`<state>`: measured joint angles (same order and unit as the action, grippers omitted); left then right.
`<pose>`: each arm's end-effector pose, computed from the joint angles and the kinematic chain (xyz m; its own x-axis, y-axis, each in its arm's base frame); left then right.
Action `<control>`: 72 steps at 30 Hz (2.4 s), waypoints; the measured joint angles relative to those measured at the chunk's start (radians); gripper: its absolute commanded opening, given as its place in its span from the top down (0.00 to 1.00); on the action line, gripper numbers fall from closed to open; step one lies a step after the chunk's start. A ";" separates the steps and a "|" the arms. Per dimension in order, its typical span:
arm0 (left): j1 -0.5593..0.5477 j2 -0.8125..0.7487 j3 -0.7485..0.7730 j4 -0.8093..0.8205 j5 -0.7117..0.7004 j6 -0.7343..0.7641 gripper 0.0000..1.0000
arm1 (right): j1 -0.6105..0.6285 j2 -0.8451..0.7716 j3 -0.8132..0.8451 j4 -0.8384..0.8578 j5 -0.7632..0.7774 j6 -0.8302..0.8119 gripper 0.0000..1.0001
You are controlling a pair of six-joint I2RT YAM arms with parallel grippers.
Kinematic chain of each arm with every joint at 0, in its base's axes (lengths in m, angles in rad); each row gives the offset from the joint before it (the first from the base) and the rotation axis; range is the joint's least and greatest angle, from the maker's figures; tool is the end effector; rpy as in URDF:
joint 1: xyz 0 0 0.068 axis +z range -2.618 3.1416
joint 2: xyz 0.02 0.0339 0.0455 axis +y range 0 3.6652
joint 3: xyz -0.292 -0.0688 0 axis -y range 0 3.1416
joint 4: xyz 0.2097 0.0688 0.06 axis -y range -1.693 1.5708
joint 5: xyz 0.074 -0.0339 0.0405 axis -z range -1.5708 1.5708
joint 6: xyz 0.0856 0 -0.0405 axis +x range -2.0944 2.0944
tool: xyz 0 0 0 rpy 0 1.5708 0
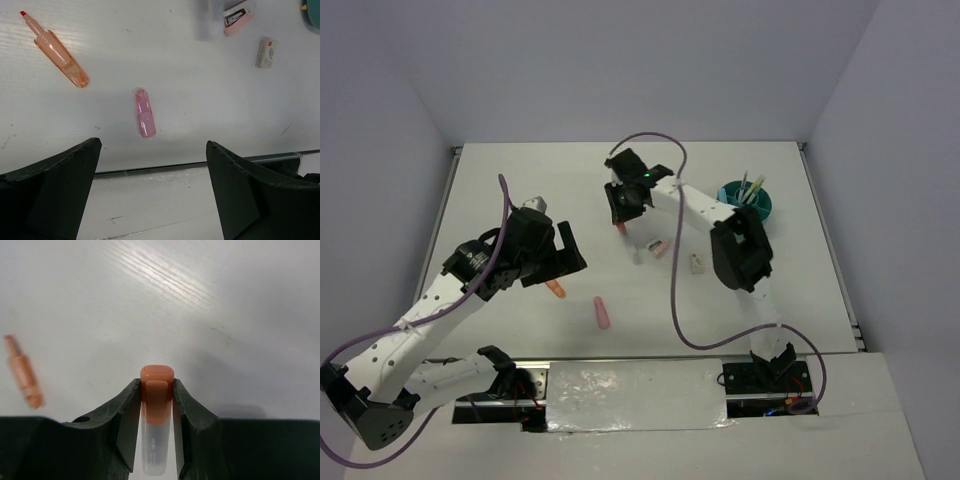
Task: Sort the stationery into containers
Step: Pick up the pen from the center of the board, then place the pen in the storage box.
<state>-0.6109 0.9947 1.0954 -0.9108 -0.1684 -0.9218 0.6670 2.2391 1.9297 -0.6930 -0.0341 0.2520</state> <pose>0.1497 -0.0873 0.3244 -0.7337 -0.4450 -0.5134 -0.1881 0.8591 -0.4759 0.3948 0.3146 0.2015 -0.7990 -0.3119 -0.5141 -0.4476 0.8794 0.1620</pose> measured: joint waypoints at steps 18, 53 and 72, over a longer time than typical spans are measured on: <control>0.006 0.022 -0.018 0.092 0.094 0.063 0.01 | -0.489 -0.697 -0.523 0.368 -0.317 -0.501 1.00; 0.008 0.057 0.042 0.158 0.171 0.272 0.01 | -0.556 -0.499 -0.569 0.470 -0.309 -0.669 0.85; 0.021 0.076 0.041 0.219 0.223 0.294 0.01 | -0.565 -0.561 -0.708 0.547 -0.277 -0.636 0.34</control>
<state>-0.5896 1.0702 1.1366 -0.6922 0.0547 -0.6281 0.1020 1.6779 1.2217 -0.1459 -0.3107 -0.3836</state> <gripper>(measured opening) 0.994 0.619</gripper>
